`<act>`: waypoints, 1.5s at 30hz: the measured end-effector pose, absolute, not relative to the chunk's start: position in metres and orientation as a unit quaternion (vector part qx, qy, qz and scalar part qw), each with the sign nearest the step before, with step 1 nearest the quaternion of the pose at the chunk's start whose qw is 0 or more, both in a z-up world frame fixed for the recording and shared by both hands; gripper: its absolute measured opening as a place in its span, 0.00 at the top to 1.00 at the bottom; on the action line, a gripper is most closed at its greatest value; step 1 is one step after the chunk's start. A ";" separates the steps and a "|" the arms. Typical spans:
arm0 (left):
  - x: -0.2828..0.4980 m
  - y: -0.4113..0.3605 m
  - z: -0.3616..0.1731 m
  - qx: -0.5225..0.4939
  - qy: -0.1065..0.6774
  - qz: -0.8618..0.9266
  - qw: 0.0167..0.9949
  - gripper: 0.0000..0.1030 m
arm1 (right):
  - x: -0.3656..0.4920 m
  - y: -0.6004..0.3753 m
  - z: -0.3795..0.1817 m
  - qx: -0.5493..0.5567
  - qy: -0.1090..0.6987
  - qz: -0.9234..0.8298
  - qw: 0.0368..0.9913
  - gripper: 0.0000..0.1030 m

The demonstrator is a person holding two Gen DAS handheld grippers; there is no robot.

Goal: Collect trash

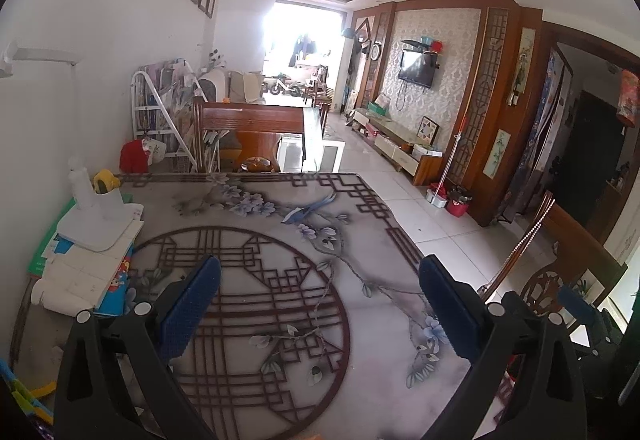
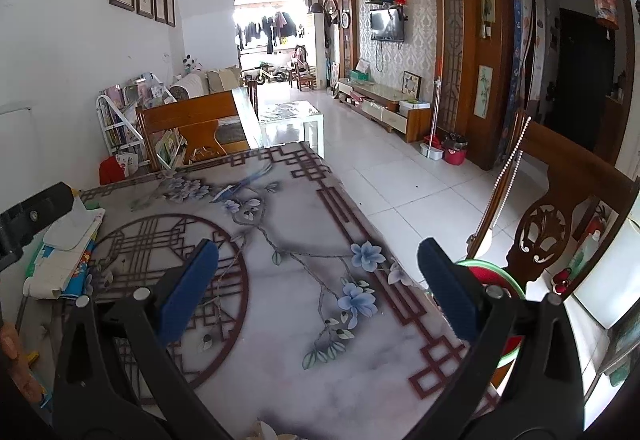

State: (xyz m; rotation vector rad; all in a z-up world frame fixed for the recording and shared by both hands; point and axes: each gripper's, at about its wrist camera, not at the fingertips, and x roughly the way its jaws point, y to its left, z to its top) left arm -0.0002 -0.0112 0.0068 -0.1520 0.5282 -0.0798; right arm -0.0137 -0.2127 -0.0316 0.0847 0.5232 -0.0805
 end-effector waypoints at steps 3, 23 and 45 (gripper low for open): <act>-0.001 -0.012 0.007 -0.075 0.261 -0.040 0.962 0.08 | -0.014 -0.211 -0.032 0.040 0.259 -0.038 0.964 0.05; -0.002 -0.010 0.003 -0.075 0.265 -0.037 0.960 0.08 | -0.009 -0.211 -0.044 0.036 0.276 -0.035 0.960 0.05; 0.003 -0.011 -0.003 -0.070 0.280 -0.035 0.957 0.08 | -0.006 -0.219 -0.058 0.039 0.296 -0.036 0.954 0.05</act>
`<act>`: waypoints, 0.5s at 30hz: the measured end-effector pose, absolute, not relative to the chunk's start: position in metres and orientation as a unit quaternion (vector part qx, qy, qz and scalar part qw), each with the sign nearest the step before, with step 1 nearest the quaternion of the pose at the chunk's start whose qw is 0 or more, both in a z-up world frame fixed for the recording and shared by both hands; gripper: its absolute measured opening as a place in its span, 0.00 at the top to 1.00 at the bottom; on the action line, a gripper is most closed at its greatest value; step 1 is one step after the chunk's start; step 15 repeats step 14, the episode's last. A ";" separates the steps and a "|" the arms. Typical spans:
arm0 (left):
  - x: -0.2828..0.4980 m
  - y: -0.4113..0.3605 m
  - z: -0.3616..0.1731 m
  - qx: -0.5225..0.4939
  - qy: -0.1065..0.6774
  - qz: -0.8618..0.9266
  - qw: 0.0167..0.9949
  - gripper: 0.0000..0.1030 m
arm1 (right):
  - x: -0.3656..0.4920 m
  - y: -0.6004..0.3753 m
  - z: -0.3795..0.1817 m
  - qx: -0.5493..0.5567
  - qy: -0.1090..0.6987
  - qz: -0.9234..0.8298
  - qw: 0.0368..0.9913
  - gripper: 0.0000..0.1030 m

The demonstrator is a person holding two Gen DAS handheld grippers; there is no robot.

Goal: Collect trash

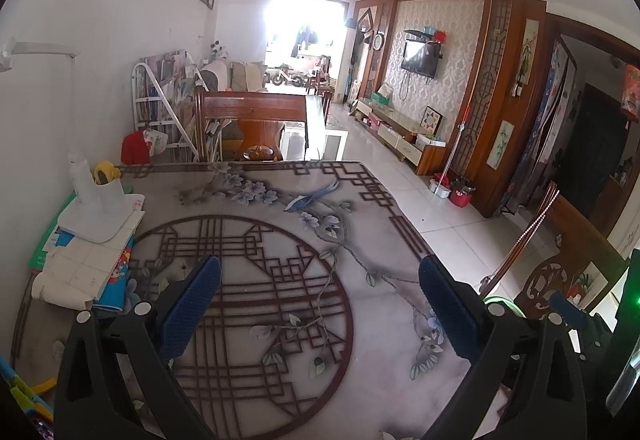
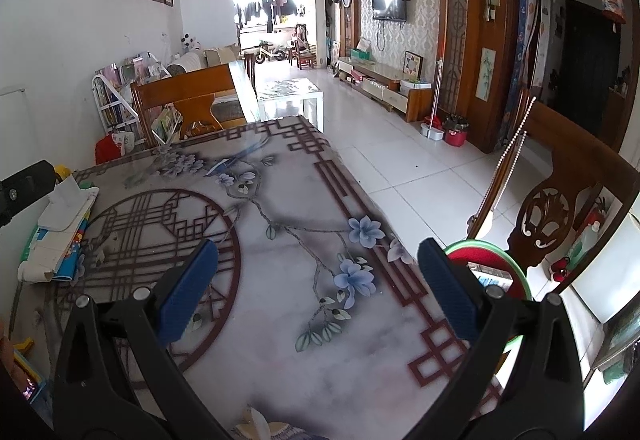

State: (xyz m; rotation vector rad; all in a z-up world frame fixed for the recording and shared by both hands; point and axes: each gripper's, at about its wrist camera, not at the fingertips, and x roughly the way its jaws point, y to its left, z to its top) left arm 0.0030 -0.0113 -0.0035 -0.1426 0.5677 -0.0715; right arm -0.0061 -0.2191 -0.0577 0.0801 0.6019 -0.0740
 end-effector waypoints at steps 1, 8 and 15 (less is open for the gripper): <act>0.003 -0.011 -0.004 -0.070 0.281 -0.035 0.957 0.08 | -0.006 -0.219 -0.059 0.039 0.299 -0.036 0.953 0.05; 0.006 -0.010 -0.012 -0.074 0.297 -0.021 0.952 0.08 | 0.005 -0.218 -0.082 0.024 0.325 -0.026 0.945 0.05; 0.015 0.003 -0.043 -0.069 0.327 0.002 0.942 0.08 | 0.025 -0.215 -0.137 -0.022 0.379 -0.018 0.925 0.05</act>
